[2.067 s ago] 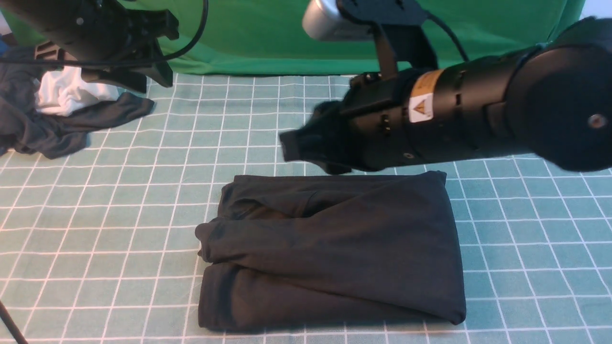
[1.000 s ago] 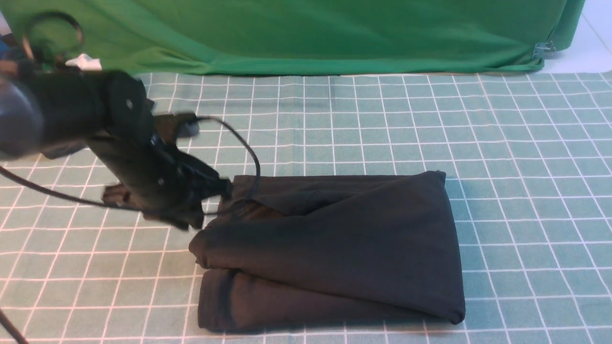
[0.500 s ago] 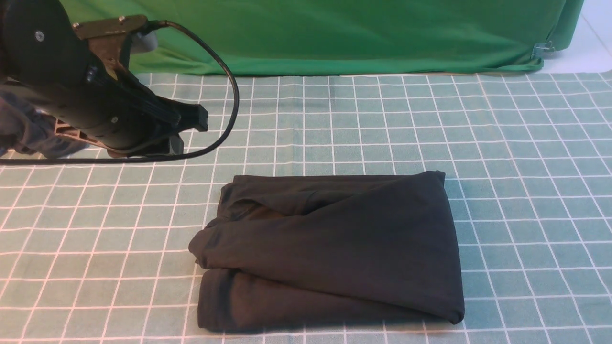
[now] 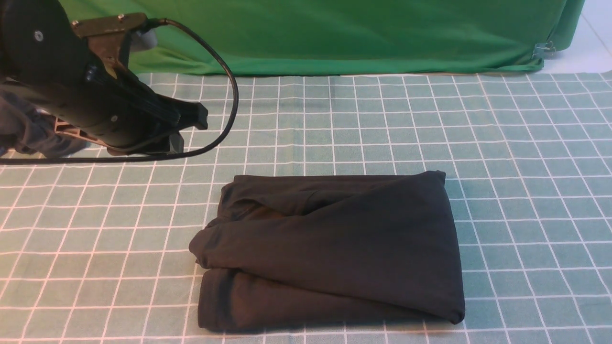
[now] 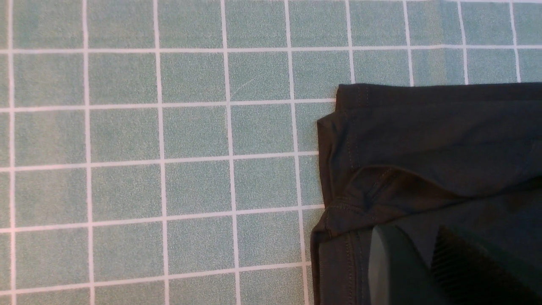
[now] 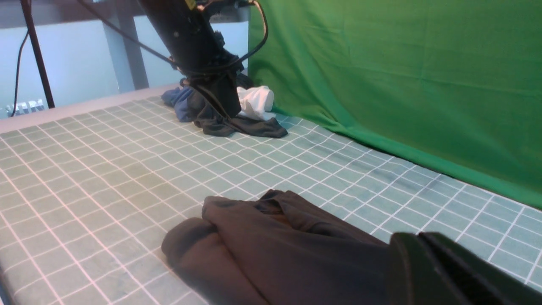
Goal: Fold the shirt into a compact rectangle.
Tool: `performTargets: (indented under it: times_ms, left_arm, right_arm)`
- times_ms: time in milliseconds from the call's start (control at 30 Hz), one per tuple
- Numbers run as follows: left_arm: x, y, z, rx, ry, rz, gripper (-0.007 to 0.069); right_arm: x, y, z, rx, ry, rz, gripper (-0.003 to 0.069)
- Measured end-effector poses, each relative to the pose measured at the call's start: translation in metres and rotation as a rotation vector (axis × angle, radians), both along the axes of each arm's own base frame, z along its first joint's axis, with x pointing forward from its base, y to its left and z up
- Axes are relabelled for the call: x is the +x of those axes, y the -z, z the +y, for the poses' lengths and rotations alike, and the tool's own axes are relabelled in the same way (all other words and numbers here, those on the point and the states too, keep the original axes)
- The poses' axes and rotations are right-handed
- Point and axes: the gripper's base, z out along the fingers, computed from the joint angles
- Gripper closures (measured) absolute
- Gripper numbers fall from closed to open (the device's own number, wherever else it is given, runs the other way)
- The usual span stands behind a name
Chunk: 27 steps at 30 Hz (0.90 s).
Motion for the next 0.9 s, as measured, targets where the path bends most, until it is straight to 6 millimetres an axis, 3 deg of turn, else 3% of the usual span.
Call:
performTargets:
  times_ms: [533,767,900]
  left_arm:
    - [0.003,-0.002,0.000,-0.007,-0.002,-0.037,0.0512]
    - [0.004,-0.003,-0.002,-0.027,-0.007,-0.047,0.0503]
    - [0.004,-0.003,-0.002,-0.027,-0.007,-0.051,0.0502]
  right_arm:
    - [0.001,0.002,0.001,0.003,0.001,0.002,0.0609]
    - [0.009,0.036,0.004,-0.006,0.062,0.020,0.0581]
    - [0.016,0.065,-0.003,-0.038,0.250,0.026,0.0570]
